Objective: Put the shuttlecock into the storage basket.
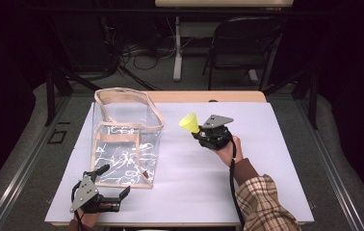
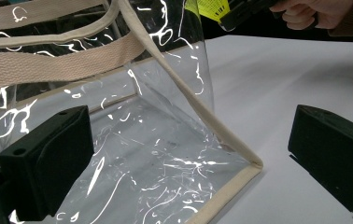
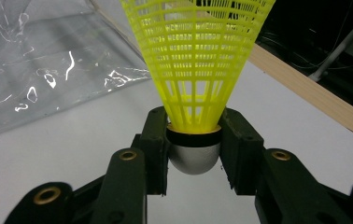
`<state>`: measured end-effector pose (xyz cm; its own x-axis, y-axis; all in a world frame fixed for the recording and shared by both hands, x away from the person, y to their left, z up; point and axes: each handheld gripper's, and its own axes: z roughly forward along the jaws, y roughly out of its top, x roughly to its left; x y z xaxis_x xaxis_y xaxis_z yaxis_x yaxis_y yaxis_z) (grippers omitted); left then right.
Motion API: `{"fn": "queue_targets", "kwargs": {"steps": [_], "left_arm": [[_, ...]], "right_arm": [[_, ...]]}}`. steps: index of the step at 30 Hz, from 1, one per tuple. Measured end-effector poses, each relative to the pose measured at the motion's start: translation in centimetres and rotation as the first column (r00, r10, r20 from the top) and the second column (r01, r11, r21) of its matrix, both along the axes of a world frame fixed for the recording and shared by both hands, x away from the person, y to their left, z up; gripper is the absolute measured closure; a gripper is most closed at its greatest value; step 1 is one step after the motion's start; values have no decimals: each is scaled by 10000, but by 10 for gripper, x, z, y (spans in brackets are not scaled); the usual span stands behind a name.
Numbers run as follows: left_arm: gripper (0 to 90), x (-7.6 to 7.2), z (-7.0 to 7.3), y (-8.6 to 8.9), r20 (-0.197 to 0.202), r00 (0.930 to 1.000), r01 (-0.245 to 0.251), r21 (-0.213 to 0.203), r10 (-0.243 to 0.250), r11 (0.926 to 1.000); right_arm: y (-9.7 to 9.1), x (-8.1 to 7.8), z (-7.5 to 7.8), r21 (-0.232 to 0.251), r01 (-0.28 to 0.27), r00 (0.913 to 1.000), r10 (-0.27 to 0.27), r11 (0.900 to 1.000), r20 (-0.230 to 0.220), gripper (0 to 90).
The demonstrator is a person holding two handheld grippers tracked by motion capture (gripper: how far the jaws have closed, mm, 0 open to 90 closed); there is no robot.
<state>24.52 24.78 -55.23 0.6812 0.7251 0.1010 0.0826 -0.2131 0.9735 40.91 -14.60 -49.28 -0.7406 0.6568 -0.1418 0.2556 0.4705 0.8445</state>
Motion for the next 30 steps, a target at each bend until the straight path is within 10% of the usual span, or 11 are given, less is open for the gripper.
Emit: {"fn": "queue_targets", "kwargs": {"steps": [30], "left_arm": [[0,0,0,0,-11,10000,-18,12,18,10000]], "right_arm": [[7,10,24,-474,-135,9999,131,9988,-97,647]]}}
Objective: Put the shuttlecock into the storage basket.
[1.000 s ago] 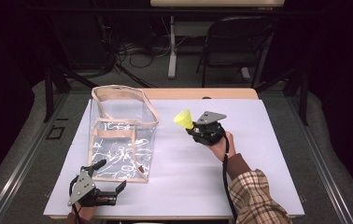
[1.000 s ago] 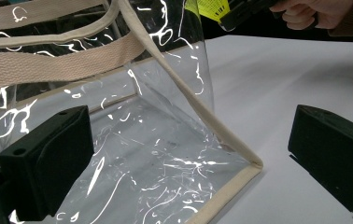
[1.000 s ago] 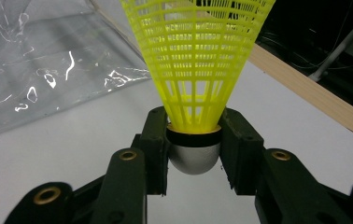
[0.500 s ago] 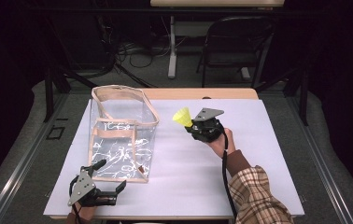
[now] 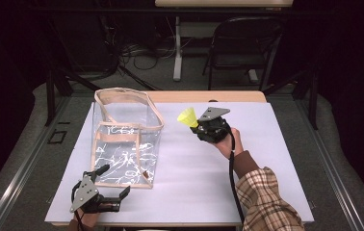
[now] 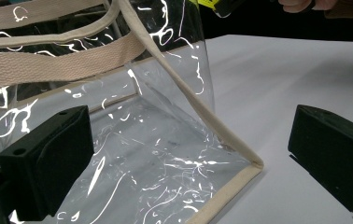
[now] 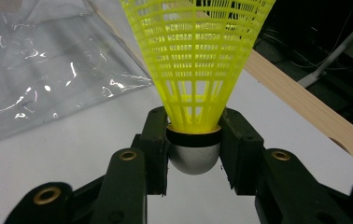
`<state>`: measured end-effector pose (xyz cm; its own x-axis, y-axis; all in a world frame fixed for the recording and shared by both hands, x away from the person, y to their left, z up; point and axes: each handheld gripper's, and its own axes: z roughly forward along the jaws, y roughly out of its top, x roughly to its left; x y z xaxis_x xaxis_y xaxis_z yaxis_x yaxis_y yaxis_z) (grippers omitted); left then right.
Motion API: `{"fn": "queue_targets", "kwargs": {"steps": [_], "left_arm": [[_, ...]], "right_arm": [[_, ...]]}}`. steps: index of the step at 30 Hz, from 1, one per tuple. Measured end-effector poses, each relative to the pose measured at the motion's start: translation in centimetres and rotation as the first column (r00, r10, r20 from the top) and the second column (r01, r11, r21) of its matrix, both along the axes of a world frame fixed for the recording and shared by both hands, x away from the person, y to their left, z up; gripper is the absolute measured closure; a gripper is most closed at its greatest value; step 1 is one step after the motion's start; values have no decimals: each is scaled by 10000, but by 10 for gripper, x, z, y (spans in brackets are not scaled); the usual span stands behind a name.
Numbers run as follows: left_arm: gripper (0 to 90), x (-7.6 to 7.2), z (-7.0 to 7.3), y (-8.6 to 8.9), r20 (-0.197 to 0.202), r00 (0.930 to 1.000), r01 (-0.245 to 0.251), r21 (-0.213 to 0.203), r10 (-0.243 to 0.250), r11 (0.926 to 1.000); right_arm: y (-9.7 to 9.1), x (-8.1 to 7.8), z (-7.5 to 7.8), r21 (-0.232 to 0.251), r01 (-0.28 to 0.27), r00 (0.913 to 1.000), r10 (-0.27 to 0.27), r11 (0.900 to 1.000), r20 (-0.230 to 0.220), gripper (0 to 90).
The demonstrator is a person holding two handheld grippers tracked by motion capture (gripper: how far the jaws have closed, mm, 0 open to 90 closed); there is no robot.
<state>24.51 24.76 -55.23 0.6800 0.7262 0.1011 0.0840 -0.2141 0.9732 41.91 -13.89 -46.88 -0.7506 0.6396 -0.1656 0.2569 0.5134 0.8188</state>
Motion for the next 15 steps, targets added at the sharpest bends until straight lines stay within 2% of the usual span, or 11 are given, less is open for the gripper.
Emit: {"fn": "queue_targets", "kwargs": {"steps": [15], "left_arm": [[0,0,0,0,1,10000,-4,-25,4,10000]], "right_arm": [[2,5,9,-181,-42,10000,40,9998,-79,647]]}}
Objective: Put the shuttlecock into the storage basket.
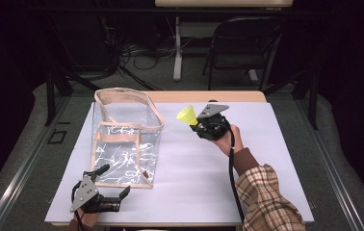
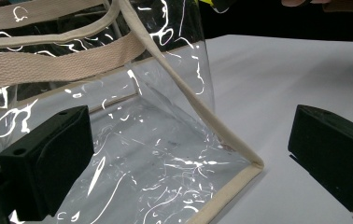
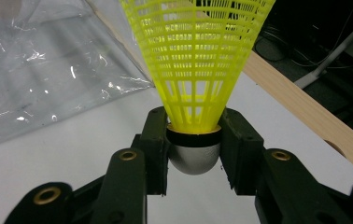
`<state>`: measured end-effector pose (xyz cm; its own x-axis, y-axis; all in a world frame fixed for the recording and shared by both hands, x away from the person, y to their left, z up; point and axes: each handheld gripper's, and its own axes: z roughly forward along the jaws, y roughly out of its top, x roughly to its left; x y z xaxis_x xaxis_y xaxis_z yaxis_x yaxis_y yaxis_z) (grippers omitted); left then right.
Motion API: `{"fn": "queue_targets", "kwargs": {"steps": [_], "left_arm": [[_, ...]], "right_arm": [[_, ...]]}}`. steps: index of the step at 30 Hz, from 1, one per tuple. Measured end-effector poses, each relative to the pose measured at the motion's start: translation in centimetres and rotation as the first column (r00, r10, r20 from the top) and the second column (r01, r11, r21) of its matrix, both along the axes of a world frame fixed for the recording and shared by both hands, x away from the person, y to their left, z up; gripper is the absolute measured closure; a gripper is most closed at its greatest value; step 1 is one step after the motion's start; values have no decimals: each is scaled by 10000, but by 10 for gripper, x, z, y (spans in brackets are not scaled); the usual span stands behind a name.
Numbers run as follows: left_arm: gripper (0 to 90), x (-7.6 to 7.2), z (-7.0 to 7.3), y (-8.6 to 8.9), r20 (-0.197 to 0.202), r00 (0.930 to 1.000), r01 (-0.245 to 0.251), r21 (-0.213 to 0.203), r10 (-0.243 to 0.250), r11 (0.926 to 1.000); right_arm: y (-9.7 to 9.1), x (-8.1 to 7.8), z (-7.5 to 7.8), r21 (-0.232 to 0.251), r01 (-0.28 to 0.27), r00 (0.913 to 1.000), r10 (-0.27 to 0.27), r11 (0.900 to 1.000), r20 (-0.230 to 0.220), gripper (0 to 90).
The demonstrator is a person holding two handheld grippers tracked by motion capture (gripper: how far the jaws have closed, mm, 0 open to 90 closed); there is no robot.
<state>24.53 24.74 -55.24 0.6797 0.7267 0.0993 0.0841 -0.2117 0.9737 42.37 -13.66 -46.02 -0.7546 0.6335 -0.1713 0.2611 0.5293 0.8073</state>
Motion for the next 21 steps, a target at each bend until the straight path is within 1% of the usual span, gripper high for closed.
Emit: {"fn": "queue_targets", "kwargs": {"steps": [21], "left_arm": [[0,0,0,0,-9,10000,-6,-4,6,10000]], "right_arm": [[6,9,22,-178,-38,10000,37,9998,-33,646]]}}
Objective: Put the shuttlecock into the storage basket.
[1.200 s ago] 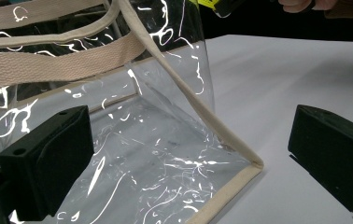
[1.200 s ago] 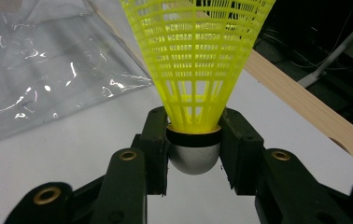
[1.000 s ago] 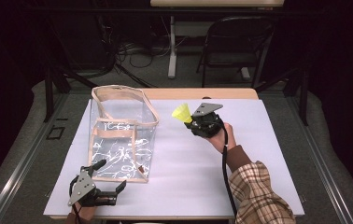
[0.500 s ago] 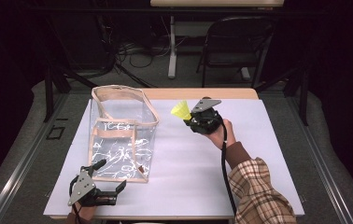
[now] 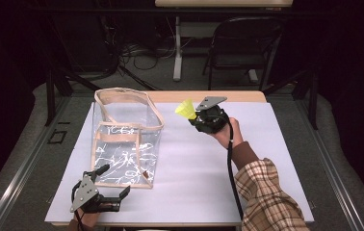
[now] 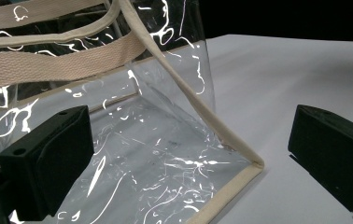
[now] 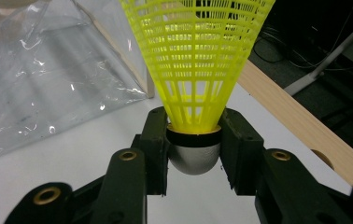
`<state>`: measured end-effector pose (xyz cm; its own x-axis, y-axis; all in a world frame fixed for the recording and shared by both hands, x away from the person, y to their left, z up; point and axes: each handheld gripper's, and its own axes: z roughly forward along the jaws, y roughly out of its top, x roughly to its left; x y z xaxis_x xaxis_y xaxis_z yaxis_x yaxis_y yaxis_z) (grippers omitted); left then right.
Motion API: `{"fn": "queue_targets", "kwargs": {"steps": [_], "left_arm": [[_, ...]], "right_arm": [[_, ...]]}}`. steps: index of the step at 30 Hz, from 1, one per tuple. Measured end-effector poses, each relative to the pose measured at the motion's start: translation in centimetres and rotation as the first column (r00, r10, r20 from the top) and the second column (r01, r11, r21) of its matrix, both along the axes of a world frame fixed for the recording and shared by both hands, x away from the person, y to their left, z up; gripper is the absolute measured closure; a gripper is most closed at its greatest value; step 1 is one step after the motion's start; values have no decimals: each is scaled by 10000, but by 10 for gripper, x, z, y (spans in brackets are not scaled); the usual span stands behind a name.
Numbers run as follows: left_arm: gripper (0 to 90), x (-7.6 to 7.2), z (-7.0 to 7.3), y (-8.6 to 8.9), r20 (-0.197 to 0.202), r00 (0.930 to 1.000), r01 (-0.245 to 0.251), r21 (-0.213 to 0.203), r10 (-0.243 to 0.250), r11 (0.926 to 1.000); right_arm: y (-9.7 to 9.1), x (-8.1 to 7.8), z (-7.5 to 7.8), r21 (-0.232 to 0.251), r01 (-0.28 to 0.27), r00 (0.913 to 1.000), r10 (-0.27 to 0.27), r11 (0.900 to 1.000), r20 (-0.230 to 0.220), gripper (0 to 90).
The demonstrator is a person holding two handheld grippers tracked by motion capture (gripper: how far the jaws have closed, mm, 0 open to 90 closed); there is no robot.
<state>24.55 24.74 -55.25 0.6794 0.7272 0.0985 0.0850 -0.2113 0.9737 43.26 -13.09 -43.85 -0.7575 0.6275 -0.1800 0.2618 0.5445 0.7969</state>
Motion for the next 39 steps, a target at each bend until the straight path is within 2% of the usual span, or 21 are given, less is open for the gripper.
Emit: {"fn": "queue_targets", "kwargs": {"steps": [39], "left_arm": [[0,0,0,0,-4,10000,3,-35,-3,10000]], "right_arm": [[17,13,35,-329,-208,9998,208,9992,-3,646]]}}
